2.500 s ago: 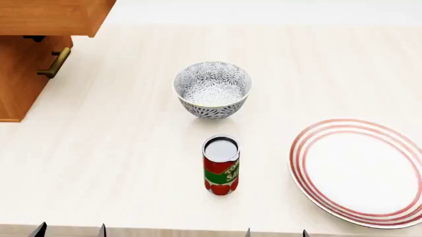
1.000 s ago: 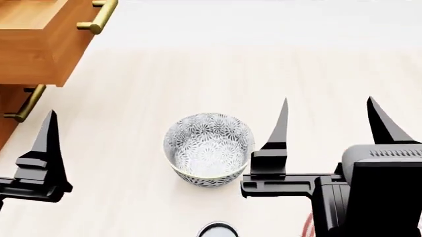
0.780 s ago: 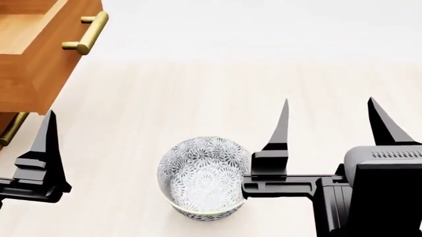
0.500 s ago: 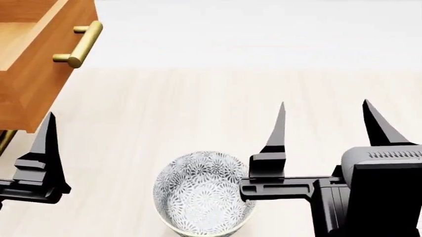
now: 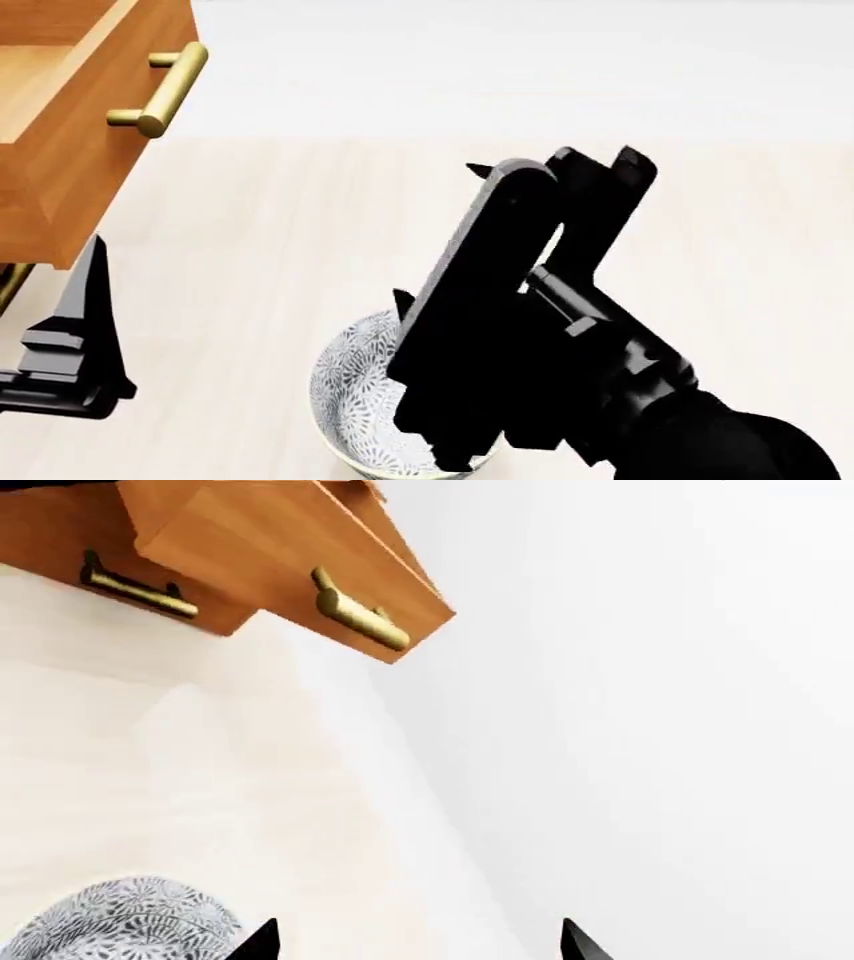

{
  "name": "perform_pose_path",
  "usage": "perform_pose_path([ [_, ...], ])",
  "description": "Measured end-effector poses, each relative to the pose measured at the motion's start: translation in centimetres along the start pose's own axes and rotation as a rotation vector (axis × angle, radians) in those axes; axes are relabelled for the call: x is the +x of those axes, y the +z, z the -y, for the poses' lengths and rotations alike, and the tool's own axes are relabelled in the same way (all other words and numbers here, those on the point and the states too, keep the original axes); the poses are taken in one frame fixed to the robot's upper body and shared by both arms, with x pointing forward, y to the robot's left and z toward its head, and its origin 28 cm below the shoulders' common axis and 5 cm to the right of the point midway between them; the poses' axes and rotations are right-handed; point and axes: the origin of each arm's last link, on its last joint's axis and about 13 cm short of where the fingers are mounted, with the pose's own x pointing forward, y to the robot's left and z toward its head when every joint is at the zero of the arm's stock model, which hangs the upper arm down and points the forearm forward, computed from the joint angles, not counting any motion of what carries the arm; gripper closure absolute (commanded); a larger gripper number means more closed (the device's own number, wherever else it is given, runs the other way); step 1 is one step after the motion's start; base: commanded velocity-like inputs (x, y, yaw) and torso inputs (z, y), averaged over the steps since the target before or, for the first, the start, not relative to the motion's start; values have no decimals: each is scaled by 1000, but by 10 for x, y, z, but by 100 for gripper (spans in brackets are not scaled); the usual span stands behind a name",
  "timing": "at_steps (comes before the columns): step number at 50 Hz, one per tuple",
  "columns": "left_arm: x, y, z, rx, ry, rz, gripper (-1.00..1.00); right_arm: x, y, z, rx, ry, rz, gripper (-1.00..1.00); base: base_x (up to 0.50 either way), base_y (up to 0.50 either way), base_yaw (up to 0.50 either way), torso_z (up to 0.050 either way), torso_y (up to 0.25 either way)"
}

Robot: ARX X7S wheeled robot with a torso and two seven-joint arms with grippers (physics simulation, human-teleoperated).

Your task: Put the bowl on the plate.

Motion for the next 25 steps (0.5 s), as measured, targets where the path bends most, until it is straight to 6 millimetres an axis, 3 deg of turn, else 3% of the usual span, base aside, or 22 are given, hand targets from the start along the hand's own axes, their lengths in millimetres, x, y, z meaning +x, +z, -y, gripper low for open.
perform_pose_path([
  [11, 0, -4, -2, -1, -3, -10, -100, 13, -13, 10, -248, 262, -164, -100, 0, 0, 0, 0, 0],
  [25, -1, -6, -3, 0, -5, -15, -100, 21, -27, 2, -322, 468, -280, -100, 0, 0, 0, 0, 0],
])
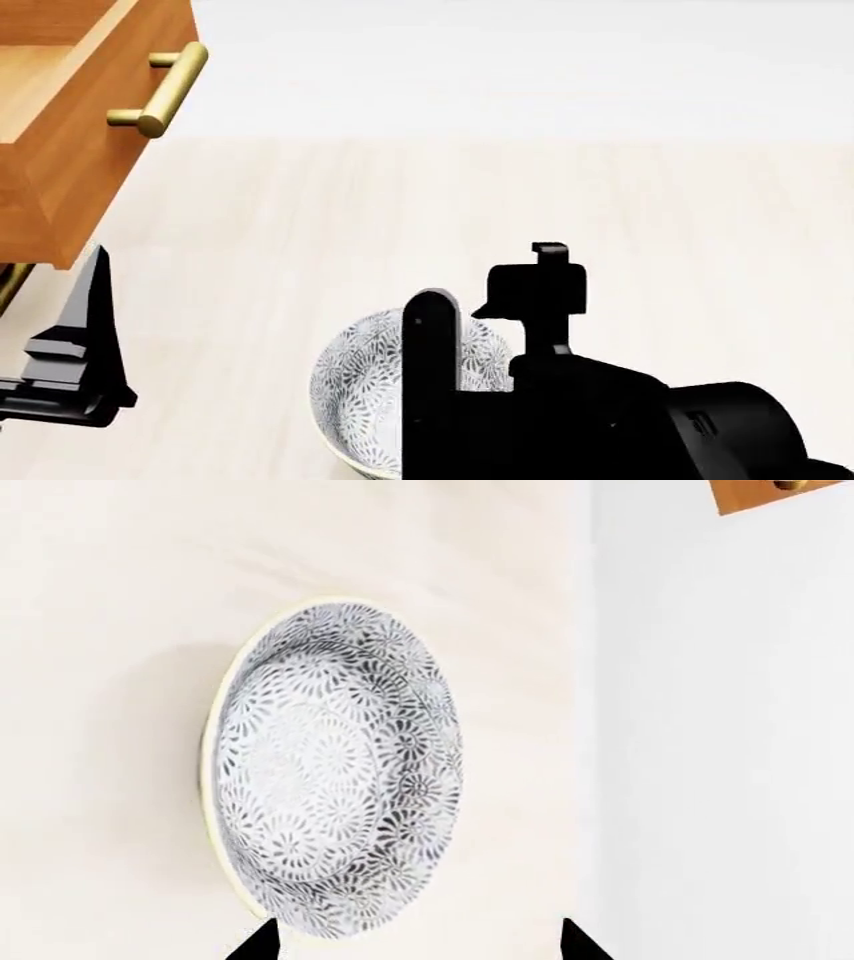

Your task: Put the bowl on the plate.

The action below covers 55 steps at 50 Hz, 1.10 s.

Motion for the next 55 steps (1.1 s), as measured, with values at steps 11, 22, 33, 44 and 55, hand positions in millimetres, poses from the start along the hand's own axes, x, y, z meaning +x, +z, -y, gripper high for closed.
perform_pose_path([
  [11, -1, -2, 0, 0, -1, -4, -100, 12, -3, -7, -5, 61, -7, -100, 0, 0, 0, 0, 0],
  [22, -1, -3, 0, 2, -4, -7, -100, 26, -3, -12, -2, 81, 11, -100, 0, 0, 0, 0, 0],
  [33, -1, -4, 0, 3, -4, -9, -100, 39, -2, -21, -1, 126, 30, -100, 0, 0, 0, 0, 0],
  [44, -2, -4, 0, 4, -4, -10, -100, 52, -5, -28, 11, 158, 40, -100, 0, 0, 0, 0, 0],
  [55, -2, -4, 0, 7, -4, -9, -100, 67, -12, -33, 36, 168, 33, -100, 0, 0, 0, 0, 0],
])
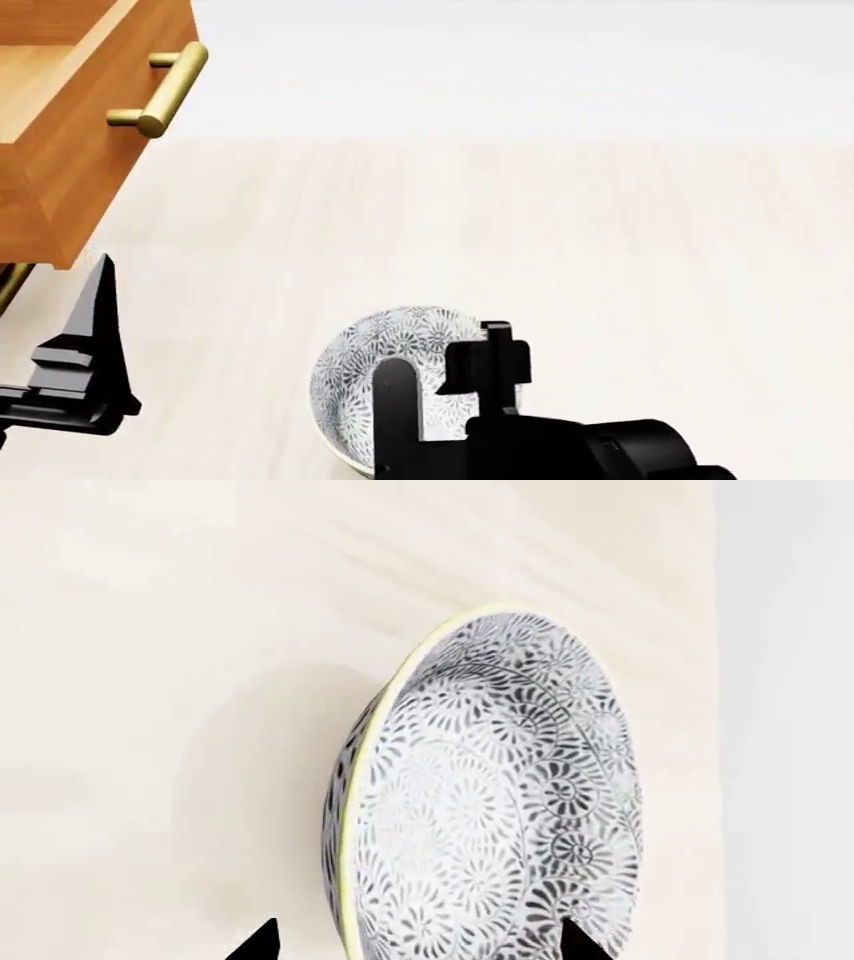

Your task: Put the bowl on the plate.

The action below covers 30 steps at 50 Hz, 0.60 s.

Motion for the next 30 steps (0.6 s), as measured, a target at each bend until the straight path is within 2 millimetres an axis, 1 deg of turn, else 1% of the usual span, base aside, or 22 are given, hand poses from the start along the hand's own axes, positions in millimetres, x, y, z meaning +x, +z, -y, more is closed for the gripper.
perform_pose_path([
  [25, 0, 0, -1, 0, 6, 1, -100, 34, -12, -12, 33, 36, -2, -100, 0, 0, 0, 0, 0],
  [26, 0, 0, -1, 0, 6, 1, -100, 36, -13, -13, 34, 37, -4, 100, 0, 0, 0, 0, 0],
  [30, 0, 0, -2, 0, 8, 1, -100, 40, -15, -17, 42, 51, -9, 100, 0, 0, 0, 0, 3],
])
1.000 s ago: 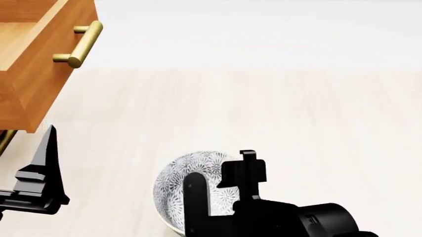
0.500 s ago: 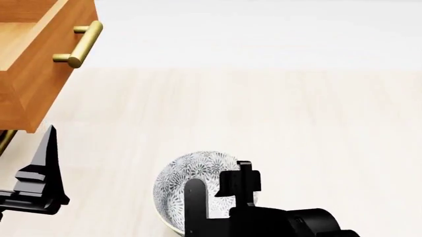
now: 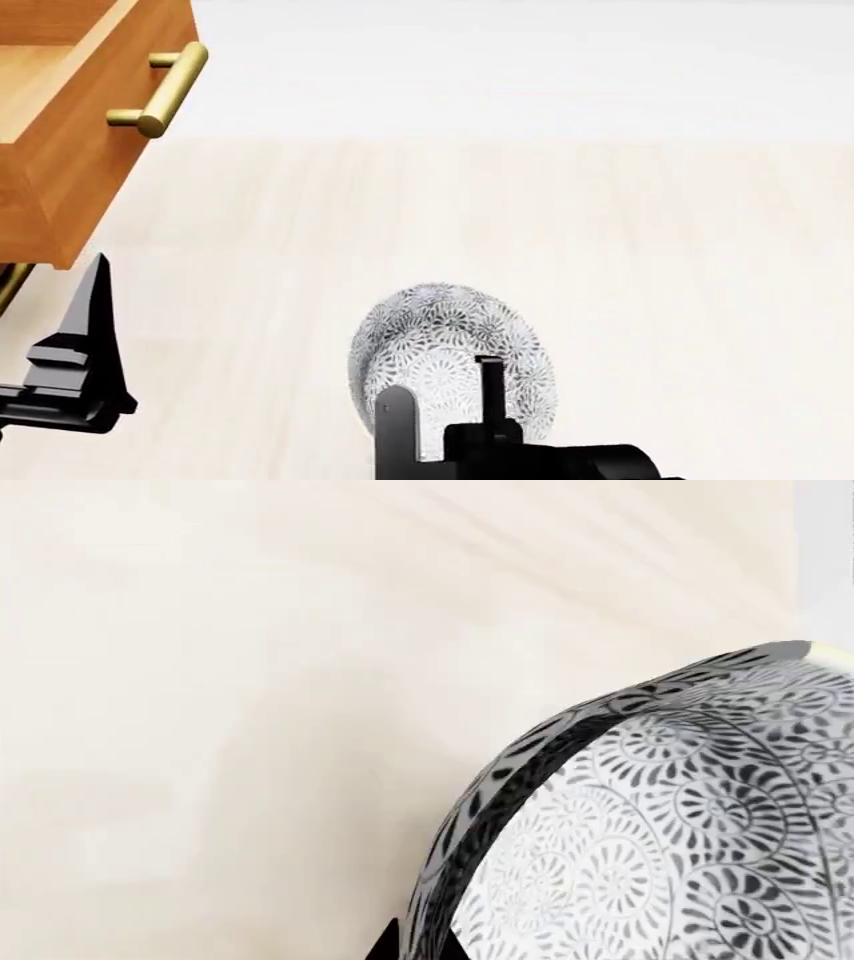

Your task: Put the bowl on the plate.

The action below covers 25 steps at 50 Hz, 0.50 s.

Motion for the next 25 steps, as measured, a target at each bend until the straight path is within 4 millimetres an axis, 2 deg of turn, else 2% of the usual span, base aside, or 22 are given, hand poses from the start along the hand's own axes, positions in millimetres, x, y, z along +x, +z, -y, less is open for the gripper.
perform_pose_path([
  [6, 0, 0, 0, -1, 2, 0, -100, -1, -2, -1, 0, -1, -19, 100, 0, 0, 0, 0, 0],
  [11, -1, 0, -1, -3, 3, 1, -100, -8, -2, 2, -12, -12, -40, 100, 0, 0, 0, 0, 0],
  [17, -1, 1, -1, -6, 4, 4, -100, -28, 1, 11, -38, -43, -66, 100, 0, 0, 0, 0, 0],
  [25, -3, 3, 0, -10, 4, 9, -100, -65, 11, 25, -75, -106, -101, 100, 0, 0, 0, 0, 1],
])
